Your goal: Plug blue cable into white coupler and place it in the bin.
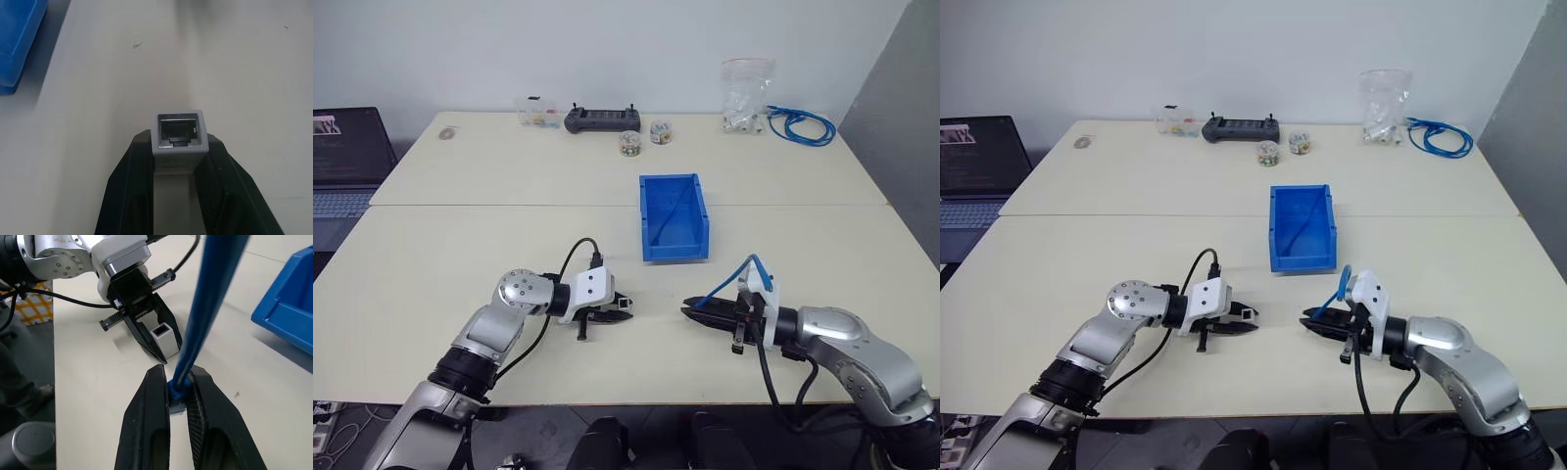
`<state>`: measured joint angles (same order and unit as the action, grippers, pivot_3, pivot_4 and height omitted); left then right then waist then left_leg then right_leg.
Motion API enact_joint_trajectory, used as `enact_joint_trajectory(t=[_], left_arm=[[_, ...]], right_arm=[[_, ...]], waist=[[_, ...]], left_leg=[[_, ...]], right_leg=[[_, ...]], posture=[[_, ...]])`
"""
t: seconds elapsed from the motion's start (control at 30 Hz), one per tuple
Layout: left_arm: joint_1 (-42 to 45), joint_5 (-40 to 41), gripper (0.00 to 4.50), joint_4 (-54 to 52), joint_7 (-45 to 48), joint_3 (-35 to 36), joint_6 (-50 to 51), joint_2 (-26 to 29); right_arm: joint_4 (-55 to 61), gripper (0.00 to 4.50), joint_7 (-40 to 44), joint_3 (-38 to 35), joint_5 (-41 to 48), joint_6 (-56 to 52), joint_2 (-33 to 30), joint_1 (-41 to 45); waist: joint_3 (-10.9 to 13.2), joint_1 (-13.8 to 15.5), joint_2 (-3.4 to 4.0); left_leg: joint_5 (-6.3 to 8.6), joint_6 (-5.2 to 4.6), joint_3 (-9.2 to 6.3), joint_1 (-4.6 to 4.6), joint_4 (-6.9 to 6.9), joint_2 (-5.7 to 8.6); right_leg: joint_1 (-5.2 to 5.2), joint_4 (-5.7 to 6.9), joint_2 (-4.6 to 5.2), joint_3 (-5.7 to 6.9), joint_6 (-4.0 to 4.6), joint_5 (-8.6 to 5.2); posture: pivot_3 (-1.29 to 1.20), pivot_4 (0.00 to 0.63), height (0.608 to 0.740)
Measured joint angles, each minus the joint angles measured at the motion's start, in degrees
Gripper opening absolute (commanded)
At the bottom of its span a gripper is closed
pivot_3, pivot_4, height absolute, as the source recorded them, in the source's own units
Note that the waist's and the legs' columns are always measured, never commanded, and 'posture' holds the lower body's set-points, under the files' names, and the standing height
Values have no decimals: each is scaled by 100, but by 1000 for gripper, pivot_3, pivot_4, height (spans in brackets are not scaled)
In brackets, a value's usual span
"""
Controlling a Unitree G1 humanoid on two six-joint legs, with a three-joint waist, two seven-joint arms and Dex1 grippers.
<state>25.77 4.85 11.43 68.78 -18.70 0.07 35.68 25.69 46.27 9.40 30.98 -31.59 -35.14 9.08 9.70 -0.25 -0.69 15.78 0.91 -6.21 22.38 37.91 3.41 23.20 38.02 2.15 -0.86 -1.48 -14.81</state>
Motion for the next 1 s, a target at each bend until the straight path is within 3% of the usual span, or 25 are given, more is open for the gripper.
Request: enact_joint_trajectory(t=[0.47,1.0], left_arm=[[58,1,796,159,214,30,130,-98],[131,22,796,221,400,79,422,-109]], right_arm=[[-2150,180,197,1202,-1218,795,1563,1834],[-2361,180,476,1450,-1713,938,1707,1918]], waist=[[-10,-34,3],[-14,-81,6]], left_leg=[[-1,2,0,-16,0,1],[-1,1,1,-31,-1,1]], right_leg=[[-4,12,-4,-2,1,1],[-8,20,-4,-3,1,1]], posture=[[0,150,740],[0,150,740]])
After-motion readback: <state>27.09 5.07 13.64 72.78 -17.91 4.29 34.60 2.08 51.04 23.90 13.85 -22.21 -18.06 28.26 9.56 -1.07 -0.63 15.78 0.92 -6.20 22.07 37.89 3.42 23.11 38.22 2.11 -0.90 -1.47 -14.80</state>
